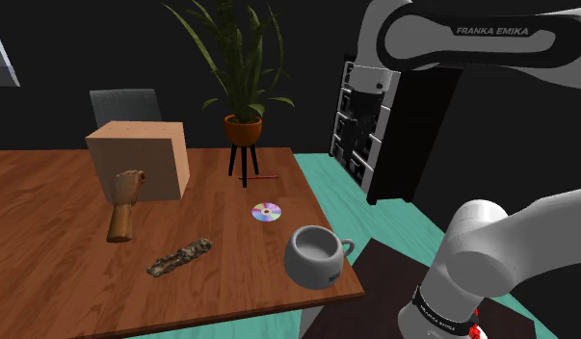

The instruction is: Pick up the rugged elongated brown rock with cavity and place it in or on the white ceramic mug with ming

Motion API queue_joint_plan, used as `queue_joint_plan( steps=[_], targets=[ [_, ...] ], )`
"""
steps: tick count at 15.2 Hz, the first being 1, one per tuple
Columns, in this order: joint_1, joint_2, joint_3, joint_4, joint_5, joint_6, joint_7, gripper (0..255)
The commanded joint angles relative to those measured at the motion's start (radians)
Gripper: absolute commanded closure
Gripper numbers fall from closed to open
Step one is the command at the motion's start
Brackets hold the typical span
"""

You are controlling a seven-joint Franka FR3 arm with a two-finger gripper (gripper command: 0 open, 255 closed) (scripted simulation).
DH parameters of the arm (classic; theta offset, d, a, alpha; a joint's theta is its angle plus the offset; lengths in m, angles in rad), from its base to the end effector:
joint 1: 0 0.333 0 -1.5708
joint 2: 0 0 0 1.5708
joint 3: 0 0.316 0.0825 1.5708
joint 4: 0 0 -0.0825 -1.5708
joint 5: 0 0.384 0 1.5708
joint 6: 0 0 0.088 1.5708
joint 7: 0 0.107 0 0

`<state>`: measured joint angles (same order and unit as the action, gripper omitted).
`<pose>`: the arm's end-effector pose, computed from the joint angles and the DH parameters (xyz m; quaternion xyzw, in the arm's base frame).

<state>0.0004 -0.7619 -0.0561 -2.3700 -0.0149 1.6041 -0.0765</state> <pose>0.3154 -0.0238 0.5789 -0.9998 -0.0185 0.0017 0.0120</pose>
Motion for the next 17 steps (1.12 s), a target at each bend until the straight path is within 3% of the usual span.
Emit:
queue_joint_plan(
  steps=[1, 9, 17],
  targets=[
    [0.000, 0.000, 0.000, 0.000, 0.000, 0.000, 0.000, 0],
    [0.083, 0.302, 0.031, 0.118, 0.011, 0.144, -0.101, 0],
    [0.150, 0.596, 0.080, 0.290, 0.009, 0.225, -0.191, 0]
  ],
)
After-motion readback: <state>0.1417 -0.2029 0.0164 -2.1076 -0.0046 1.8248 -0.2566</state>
